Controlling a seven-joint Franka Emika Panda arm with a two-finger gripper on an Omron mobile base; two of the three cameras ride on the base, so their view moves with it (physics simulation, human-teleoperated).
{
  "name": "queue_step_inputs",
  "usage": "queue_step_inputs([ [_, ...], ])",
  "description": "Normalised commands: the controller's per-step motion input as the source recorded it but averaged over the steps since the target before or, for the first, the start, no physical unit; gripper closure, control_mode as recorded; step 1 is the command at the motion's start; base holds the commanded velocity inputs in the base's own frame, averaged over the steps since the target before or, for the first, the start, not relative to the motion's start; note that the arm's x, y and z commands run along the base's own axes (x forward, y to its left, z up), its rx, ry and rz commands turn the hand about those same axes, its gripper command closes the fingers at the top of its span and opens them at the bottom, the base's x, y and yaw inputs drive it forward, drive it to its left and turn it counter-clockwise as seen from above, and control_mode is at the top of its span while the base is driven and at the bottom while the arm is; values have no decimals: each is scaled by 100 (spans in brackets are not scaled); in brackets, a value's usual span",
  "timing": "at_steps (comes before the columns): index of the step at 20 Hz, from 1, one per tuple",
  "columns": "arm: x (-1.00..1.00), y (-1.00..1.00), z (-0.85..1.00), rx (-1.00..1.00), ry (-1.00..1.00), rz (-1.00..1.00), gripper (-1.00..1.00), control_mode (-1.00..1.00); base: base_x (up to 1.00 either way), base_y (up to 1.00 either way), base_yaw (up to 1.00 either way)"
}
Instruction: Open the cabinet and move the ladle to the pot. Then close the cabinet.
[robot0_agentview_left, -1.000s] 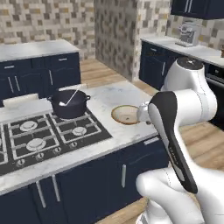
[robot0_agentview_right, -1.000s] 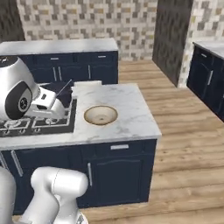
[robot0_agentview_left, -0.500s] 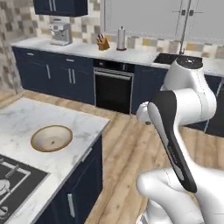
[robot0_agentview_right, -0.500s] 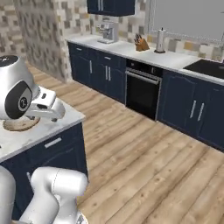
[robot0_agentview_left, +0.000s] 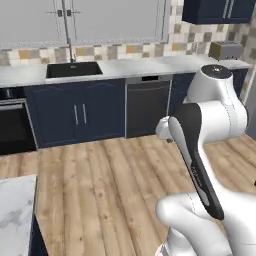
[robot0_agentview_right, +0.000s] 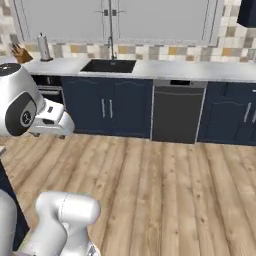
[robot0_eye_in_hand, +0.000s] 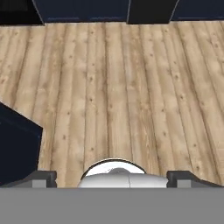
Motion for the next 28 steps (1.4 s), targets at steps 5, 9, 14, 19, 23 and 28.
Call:
queue_step_inputs([
  [5, 0, 0, 0, 0, 0, 0, -100, 100, 0, 0, -100],
  [9, 0, 0, 0, 0, 0, 0, -100, 100, 0, -4, -98],
  [14, 0, 0, 0, 0, 0, 0, -100, 100, 0, -10, -96],
  [19, 0, 0, 0, 0, 0, 0, -100, 100, 0, -12, -92],
  [23, 0, 0, 0, 0, 0, 0, -100, 100, 1, -11, -85],
  [28, 0, 0, 0, 0, 0, 0, -100, 100, 45, -4, -14],
])
